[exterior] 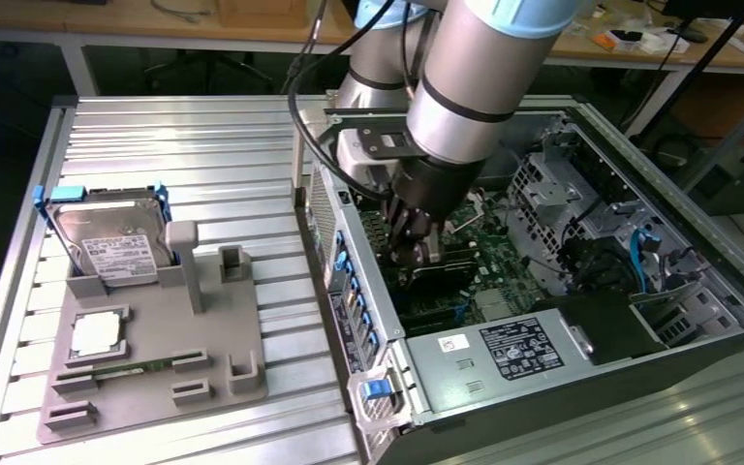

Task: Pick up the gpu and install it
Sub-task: 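Press down on the gpu until it lock into place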

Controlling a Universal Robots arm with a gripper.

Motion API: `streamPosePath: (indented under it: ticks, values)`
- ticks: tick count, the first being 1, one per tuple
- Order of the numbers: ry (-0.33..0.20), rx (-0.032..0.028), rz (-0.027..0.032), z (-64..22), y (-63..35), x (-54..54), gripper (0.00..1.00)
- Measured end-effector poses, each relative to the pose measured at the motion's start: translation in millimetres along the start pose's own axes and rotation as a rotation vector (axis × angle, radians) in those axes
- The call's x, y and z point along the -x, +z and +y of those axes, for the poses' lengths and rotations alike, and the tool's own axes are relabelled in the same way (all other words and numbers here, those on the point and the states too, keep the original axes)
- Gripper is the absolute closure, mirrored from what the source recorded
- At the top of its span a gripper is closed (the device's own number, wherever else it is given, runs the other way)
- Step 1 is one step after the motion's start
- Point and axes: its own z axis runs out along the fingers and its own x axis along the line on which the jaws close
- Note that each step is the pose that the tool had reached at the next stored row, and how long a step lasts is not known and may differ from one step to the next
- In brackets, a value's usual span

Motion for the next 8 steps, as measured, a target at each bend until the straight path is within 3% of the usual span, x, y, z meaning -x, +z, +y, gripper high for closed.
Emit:
streamPosePath:
  ticks: [8]
  values:
    - [0.001, 0.0260, 0.0002, 5.7, -3.2, 0.1, 0.89]
